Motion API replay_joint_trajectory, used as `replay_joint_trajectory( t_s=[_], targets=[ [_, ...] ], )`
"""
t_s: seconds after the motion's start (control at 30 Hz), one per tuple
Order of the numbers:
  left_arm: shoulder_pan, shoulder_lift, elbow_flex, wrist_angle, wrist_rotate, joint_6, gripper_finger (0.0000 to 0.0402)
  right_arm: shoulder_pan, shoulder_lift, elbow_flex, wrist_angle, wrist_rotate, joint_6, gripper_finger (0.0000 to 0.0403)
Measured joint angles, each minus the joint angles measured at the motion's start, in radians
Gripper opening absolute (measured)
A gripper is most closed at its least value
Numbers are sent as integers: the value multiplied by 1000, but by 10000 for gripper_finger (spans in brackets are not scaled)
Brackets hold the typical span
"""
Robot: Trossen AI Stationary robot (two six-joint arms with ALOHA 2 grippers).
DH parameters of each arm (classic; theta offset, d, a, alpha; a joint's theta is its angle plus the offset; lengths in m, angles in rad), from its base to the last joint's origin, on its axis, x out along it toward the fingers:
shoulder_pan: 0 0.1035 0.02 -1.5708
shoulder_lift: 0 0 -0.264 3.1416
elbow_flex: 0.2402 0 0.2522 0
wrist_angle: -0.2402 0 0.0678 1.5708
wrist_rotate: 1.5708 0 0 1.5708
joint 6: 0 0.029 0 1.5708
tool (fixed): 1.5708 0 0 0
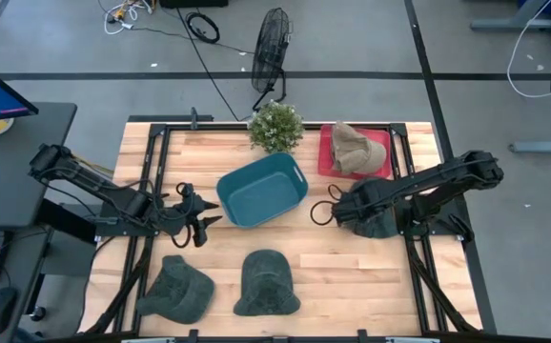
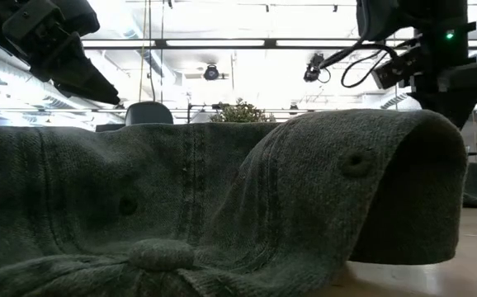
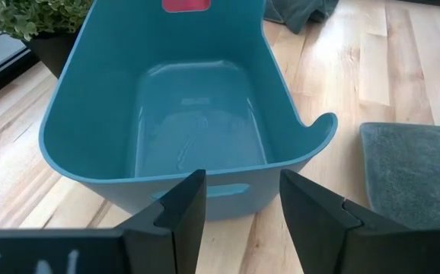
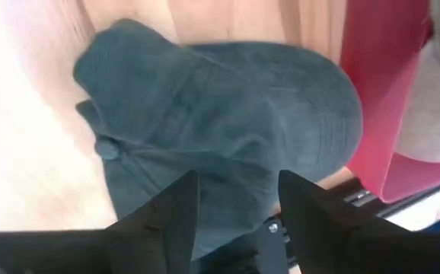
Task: Pick & Place hat
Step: Put the top black cap into the blue bin
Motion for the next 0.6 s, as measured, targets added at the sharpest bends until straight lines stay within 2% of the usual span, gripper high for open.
replay_joint_trajectory(
  t_s=[0.13, 0.27, 0.37, 0.43, 0.6],
  targets=[
    [0, 0, 0, 0, 0, 0, 172, -4, 0, -38, 45, 17, 3, 181],
    [0, 0, 0, 0, 0, 1, 172, -17, 0, -136, 80, 24, -4, 181],
    [0, 0, 0, 0, 0, 1, 172, -27, 1, -196, 90, 132, 22, 182],
    [0, 0, 0, 0, 0, 0, 172, -36, 1, -224, 114, 165, 34, 182],
    [0, 0, 0, 1, 0, 1, 172, -59, 1, -298, 253, 155, 10, 181]
  ],
)
